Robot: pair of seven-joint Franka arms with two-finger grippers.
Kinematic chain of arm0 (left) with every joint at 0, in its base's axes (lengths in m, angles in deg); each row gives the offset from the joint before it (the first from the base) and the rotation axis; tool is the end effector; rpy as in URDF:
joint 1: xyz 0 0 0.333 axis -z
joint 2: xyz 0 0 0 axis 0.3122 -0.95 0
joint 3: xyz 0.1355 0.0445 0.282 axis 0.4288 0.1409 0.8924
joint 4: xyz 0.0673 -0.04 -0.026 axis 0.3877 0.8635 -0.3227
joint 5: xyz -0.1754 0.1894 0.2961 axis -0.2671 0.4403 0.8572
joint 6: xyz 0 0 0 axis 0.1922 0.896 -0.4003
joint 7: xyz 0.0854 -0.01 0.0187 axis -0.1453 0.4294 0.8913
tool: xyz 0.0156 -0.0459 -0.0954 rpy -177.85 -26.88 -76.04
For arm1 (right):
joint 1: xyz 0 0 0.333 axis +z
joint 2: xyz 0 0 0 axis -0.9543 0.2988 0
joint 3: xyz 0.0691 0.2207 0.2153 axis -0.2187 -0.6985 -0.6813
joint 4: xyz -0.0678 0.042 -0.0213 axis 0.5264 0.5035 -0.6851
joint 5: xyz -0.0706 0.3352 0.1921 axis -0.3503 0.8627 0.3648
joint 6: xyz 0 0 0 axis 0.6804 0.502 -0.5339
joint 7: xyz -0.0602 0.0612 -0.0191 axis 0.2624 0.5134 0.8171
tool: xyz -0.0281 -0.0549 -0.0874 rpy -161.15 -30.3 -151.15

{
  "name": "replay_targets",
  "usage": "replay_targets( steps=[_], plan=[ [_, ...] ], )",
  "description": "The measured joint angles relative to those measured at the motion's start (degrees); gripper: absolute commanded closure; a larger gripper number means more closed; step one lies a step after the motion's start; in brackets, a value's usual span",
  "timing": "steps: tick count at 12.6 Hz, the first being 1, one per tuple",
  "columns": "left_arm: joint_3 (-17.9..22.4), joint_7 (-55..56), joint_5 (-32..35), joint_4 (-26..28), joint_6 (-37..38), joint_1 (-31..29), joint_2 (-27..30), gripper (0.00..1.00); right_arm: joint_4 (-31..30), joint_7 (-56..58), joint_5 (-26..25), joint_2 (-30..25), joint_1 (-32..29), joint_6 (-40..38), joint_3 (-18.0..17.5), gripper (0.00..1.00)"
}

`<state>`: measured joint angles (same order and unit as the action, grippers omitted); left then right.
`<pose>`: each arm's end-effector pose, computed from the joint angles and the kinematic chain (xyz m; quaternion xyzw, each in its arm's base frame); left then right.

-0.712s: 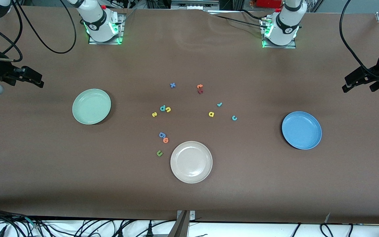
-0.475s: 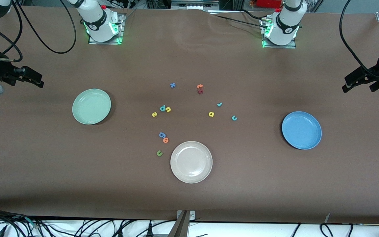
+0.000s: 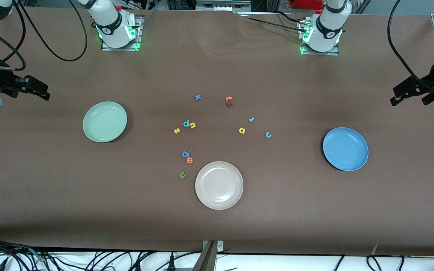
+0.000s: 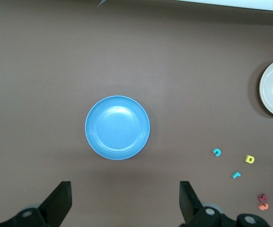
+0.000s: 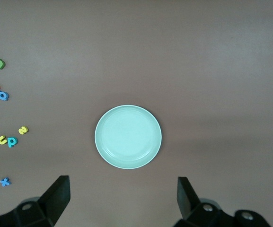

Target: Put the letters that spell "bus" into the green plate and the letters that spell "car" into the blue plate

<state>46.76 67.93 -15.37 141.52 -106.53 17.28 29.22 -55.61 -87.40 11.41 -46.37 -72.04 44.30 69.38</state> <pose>0.5549 0.0149 0.6046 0.9981 0.0359 0.0410 0.0276 0.5612 0.0040 0.5836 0.9994 -0.0305 -0.0145 0.0091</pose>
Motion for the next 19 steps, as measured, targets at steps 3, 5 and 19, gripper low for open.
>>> replay_targets(
  steps=[3,5,19],
  plan=[
    [-1.9,0.0,0.6,0.0,0.0,0.0,0.0,0.0,0.0,0.0,0.0,0.0,-0.1,0.0,0.0,0.0],
    [-1.9,0.0,0.6,0.0,0.0,-0.1,0.0,0.0,0.0,0.0,0.0,0.0,-0.1,0.0,0.0,0.0],
    [-1.9,0.0,0.6,0.0,0.0,-0.6,0.0,0.0,0.0,0.0,0.0,0.0,-0.1,0.0,0.0,0.0]
  ],
)
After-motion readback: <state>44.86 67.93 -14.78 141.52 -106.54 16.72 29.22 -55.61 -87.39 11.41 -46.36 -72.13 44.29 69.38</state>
